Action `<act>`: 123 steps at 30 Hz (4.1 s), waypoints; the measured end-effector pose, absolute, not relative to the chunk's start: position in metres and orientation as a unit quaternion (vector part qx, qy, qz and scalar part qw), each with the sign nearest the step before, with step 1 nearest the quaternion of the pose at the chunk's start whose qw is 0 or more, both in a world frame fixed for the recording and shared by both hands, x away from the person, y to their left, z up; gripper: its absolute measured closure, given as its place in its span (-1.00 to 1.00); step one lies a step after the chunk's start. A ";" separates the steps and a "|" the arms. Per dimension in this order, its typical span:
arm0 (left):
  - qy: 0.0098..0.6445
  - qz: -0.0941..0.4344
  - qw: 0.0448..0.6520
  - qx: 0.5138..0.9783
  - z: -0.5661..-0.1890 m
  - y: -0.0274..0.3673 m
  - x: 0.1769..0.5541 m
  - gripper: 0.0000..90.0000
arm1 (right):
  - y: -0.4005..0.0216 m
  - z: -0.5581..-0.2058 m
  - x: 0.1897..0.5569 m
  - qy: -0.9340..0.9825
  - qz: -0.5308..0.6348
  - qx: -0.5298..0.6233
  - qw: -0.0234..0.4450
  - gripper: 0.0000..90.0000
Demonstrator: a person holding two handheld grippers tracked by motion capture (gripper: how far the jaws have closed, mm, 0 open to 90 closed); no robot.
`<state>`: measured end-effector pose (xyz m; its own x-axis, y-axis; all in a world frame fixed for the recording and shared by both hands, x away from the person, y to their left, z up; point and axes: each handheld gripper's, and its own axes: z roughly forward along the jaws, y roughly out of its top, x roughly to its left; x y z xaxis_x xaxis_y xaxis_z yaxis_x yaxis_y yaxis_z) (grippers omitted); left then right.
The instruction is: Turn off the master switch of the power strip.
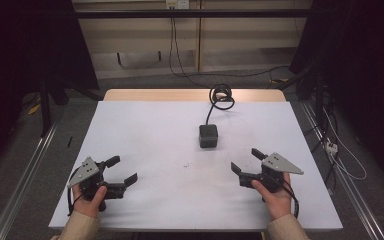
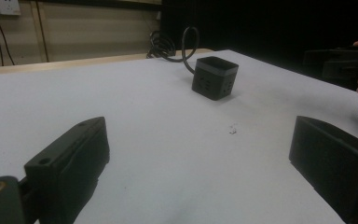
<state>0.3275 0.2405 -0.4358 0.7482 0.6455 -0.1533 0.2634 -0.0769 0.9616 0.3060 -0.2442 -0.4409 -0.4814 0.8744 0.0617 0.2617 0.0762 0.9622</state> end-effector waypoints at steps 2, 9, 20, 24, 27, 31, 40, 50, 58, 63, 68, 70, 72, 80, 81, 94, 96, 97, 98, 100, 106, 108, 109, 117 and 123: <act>0.317 0.159 0.600 0.717 -0.436 0.241 0.327 -0.90 | -0.244 -0.440 0.309 0.673 0.532 0.425 0.288 -0.76; 0.318 0.158 0.600 0.717 -0.437 0.240 0.327 -0.90 | -0.240 -0.439 0.318 0.679 0.520 0.427 0.293 -0.68; 0.315 0.156 0.600 0.719 -0.437 0.239 0.328 -0.90 | -0.234 -0.438 0.326 0.679 0.518 0.428 0.295 -0.68; 0.316 0.155 0.599 0.719 -0.437 0.238 0.328 -0.90 | -0.232 -0.436 0.329 0.680 0.520 0.425 0.294 -0.68; 0.315 0.155 0.600 0.719 -0.437 0.238 0.328 -0.90 | -0.230 -0.435 0.331 0.680 0.520 0.423 0.297 -0.69; 0.313 0.156 0.599 0.720 -0.437 0.238 0.328 -0.90 | -0.228 -0.434 0.333 0.678 0.522 0.425 0.296 -0.69; 0.315 0.155 0.600 0.719 -0.437 0.238 0.328 -0.90 | -0.222 -0.432 0.340 0.679 0.522 0.422 0.297 -0.69; 0.315 0.155 0.600 0.720 -0.438 0.238 0.329 -0.90 | -0.219 -0.431 0.348 0.675 0.525 0.425 0.297 -0.71; 0.315 0.155 0.600 0.719 -0.437 0.238 0.329 -0.90 | -0.216 -0.428 0.354 0.672 0.524 0.430 0.298 -0.78; 0.315 0.155 0.600 0.719 -0.437 0.238 0.329 -0.90 | -0.214 -0.427 0.357 0.670 0.527 0.432 0.294 -0.79; 0.314 0.155 0.600 0.720 -0.438 0.238 0.329 -0.90 | -0.211 -0.426 0.361 0.668 0.529 0.433 0.294 -0.80; 0.314 0.155 0.600 0.720 -0.438 0.238 0.329 -0.90 | -0.211 -0.426 0.362 0.666 0.531 0.434 0.294 -0.80; 0.314 0.154 0.599 0.720 -0.438 0.238 0.329 -0.90 | -0.210 -0.427 0.363 0.663 0.533 0.437 0.294 -0.82; 0.314 0.154 0.600 0.719 -0.438 0.238 0.329 -0.90 | -0.207 -0.429 0.369 0.669 0.524 0.439 0.292 -0.89; 0.314 0.154 0.600 0.719 -0.438 0.238 0.329 -0.90 | -0.207 -0.430 0.370 0.669 0.522 0.440 0.293 -0.90; 0.314 0.152 0.600 0.720 -0.438 0.238 0.330 -0.90 | -0.201 -0.432 0.379 0.676 0.512 0.444 0.289 -0.94; 0.314 0.152 0.600 0.720 -0.438 0.238 0.330 -0.90 | -0.201 -0.432 0.380 0.677 0.510 0.443 0.290 -0.93; 0.314 0.152 0.600 0.720 -0.439 0.238 0.330 -0.90 | -0.200 -0.432 0.381 0.678 0.509 0.443 0.292 -0.92; 0.314 0.152 0.600 0.720 -0.439 0.238 0.330 -0.90 | -0.200 -0.432 0.381 0.678 0.509 0.443 0.292 -0.92; 0.315 0.152 0.600 0.720 -0.439 0.238 0.330 -0.90 | -0.199 -0.431 0.382 0.677 0.510 0.443 0.291 -0.89; 0.316 0.152 0.600 0.720 -0.439 0.238 0.330 -0.90 | -0.197 -0.432 0.386 0.685 0.506 0.442 0.282 -0.54; 0.316 0.152 0.599 0.720 -0.439 0.238 0.330 -0.90 | -0.195 -0.432 0.387 0.687 0.506 0.443 0.275 -0.43; 0.317 0.151 0.599 0.719 -0.439 0.238 0.330 -0.90 | -0.195 -0.432 0.388 0.689 0.506 0.442 0.273 -0.38; 0.316 0.152 0.599 0.720 -0.439 0.238 0.330 -0.90 | -0.189 -0.431 0.393 0.699 0.503 0.435 0.263 -0.01; 0.315 0.152 0.599 0.720 -0.439 0.238 0.330 -0.90 | -0.189 -0.431 0.397 0.704 0.501 0.434 0.256 0.24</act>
<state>0.3300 0.2382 -0.4388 0.7547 0.6366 -0.1585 0.2718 -0.0835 0.9587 0.3970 -0.1886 -0.4315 -0.4929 0.8669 0.0743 0.3548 0.1223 0.9269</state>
